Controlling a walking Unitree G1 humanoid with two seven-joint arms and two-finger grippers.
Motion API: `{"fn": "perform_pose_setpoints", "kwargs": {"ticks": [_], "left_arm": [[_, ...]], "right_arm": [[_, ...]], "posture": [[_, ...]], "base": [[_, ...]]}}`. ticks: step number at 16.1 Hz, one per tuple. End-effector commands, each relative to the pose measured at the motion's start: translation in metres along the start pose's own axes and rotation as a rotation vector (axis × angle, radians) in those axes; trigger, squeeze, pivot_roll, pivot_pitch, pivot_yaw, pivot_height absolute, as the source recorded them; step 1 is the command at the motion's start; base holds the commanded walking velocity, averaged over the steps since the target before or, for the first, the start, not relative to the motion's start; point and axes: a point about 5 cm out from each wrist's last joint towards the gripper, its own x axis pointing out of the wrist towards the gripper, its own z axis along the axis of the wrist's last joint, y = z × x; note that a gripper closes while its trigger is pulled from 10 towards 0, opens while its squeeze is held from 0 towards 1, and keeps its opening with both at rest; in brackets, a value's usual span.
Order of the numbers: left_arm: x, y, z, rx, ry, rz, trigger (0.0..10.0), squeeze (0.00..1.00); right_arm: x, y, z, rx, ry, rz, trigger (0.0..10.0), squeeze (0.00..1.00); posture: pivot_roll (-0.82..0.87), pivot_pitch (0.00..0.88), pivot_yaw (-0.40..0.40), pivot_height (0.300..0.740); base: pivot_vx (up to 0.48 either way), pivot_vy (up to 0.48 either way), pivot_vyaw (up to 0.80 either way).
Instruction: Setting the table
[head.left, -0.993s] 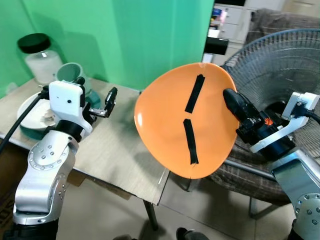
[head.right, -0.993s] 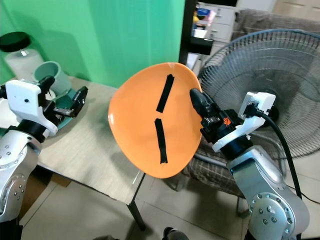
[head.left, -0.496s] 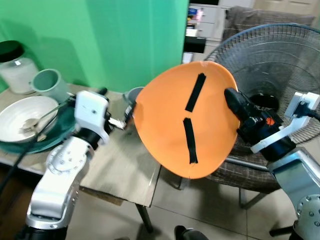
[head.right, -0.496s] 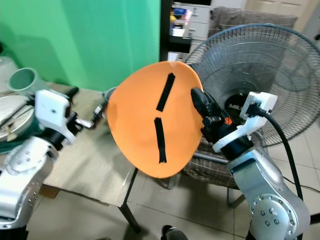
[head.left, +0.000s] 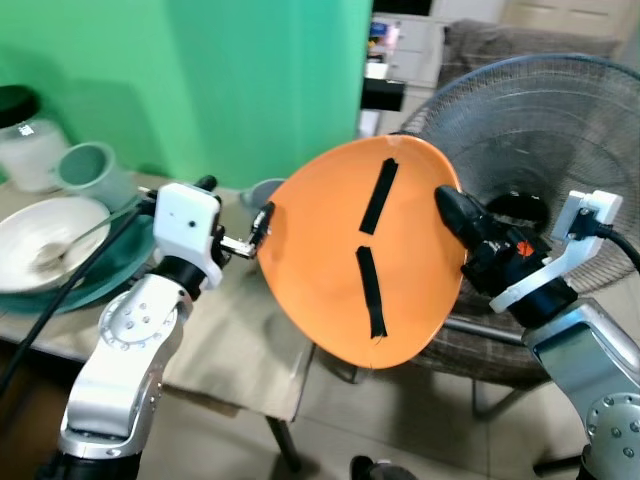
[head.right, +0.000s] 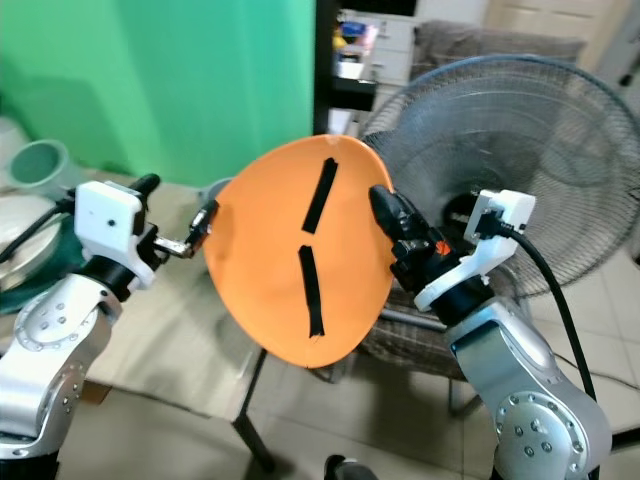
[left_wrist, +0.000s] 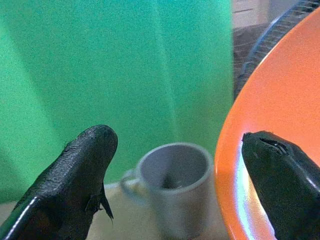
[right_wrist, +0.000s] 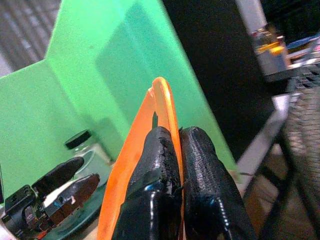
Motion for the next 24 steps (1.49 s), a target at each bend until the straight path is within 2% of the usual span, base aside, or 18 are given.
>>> {"fn": "perform_pose_setpoints", "kwargs": {"ticks": [1, 6, 24], "left_arm": [[0.002, 0.000, 0.007, 0.002, -0.032, 0.003, 10.0, 0.00], [0.003, 0.009, 0.009, 0.005, -0.039, 0.056, 10.0, 0.00], [0.005, 0.011, 0.009, 0.028, -0.030, 0.059, 10.0, 0.00]], "right_arm": [[-0.001, 0.000, 0.006, -0.009, -0.034, 0.000, 10.0, 0.00], [-0.001, -0.002, 0.005, -0.005, -0.029, -0.006, 10.0, 0.00], [0.005, -0.005, -0.003, -0.047, 0.000, -0.042, 10.0, 0.00]], "posture": [[0.07, 0.000, 0.019, 0.740], [0.07, 0.000, 0.022, 0.740], [0.07, 0.000, 0.033, 0.740]], "base": [[0.000, 0.000, 0.00], [0.000, 0.000, 0.00], [-0.029, 0.000, 0.00]]}}
